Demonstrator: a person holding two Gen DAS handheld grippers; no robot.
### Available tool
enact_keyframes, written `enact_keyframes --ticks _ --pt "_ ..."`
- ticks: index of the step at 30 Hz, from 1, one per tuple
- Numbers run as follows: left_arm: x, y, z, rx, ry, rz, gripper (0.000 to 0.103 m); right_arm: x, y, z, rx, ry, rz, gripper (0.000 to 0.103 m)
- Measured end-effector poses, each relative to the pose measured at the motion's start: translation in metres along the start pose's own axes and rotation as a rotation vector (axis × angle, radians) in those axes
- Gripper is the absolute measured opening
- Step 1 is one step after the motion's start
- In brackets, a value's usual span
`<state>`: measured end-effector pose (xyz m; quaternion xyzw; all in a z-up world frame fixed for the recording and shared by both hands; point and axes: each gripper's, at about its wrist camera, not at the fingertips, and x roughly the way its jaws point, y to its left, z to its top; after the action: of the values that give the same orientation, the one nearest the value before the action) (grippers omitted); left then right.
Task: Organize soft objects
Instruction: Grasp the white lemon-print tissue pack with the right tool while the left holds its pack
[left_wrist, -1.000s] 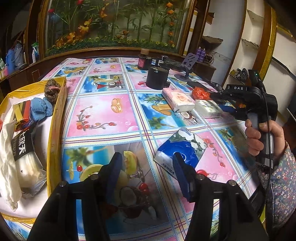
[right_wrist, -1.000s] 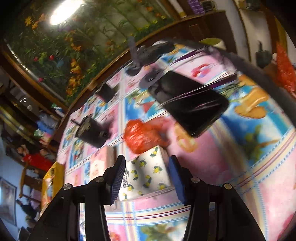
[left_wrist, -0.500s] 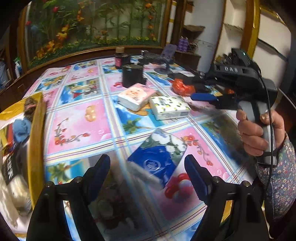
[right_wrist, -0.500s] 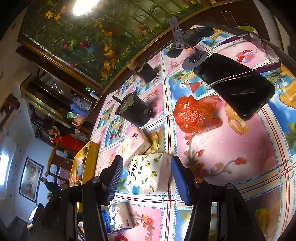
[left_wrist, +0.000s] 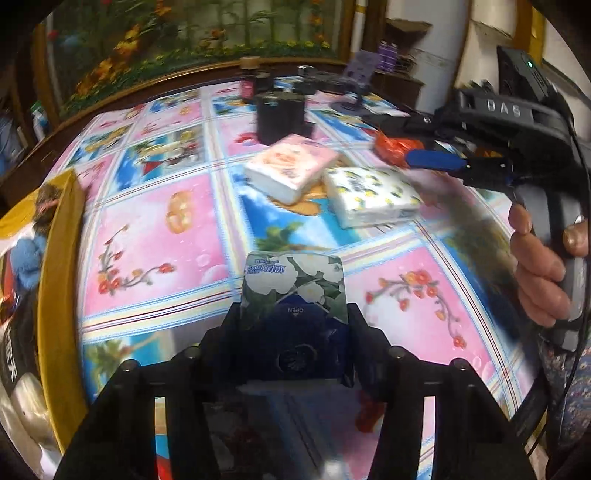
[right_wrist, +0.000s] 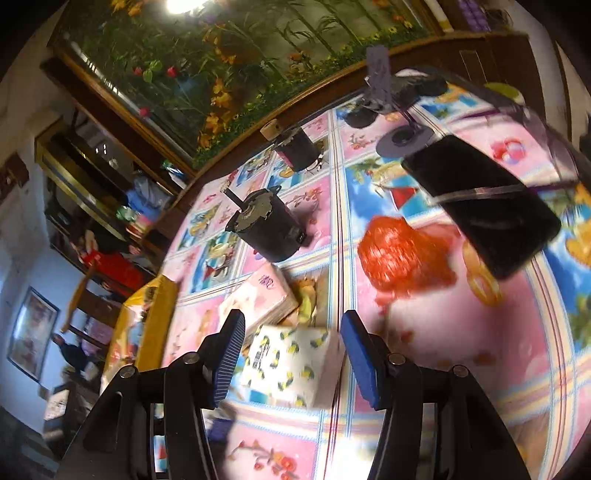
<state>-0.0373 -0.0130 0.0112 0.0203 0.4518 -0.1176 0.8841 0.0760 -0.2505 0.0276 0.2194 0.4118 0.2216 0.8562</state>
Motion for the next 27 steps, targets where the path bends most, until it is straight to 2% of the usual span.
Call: enact_keyframes --ticks 3,7,9,13,16,21,24,25,27 --pt "-0.002 0.015 0.0 -0.08 -0.005 0.013 0.053 0.019 0.006 0.007 -0.05 0.04 -0.018 0.06" --pt "-0.003 0.023 -0.001 -0.117 -0.009 0.025 0.053 0.032 0.008 -0.002 -0.059 0.161 0.056 0.06" --pt "-0.003 0.025 -0.001 -0.122 -0.009 0.037 0.053 0.025 0.014 -0.009 -0.087 0.173 0.089 0.06" --pt "-0.004 0.027 -0.002 -0.131 -0.01 0.038 0.053 0.012 0.03 -0.019 -0.178 0.16 0.107 0.075" --pt "-0.003 0.026 -0.001 -0.126 -0.008 0.045 0.053 0.02 0.048 -0.029 -0.278 0.185 0.049 0.076" --pt "-0.003 0.025 -0.001 -0.125 -0.008 0.044 0.053 0.027 0.066 -0.041 -0.433 0.169 -0.079 0.076" --pt "-0.003 0.026 -0.002 -0.124 -0.008 0.044 0.053 0.025 0.077 -0.045 -0.551 0.072 -0.239 0.076" --pt "-0.003 0.025 -0.001 -0.123 -0.007 0.046 0.053 0.021 0.081 -0.047 -0.593 0.035 -0.264 0.076" --pt "-0.003 0.024 -0.002 -0.118 -0.006 0.05 0.053 0.022 0.083 -0.045 -0.609 0.047 -0.204 0.076"
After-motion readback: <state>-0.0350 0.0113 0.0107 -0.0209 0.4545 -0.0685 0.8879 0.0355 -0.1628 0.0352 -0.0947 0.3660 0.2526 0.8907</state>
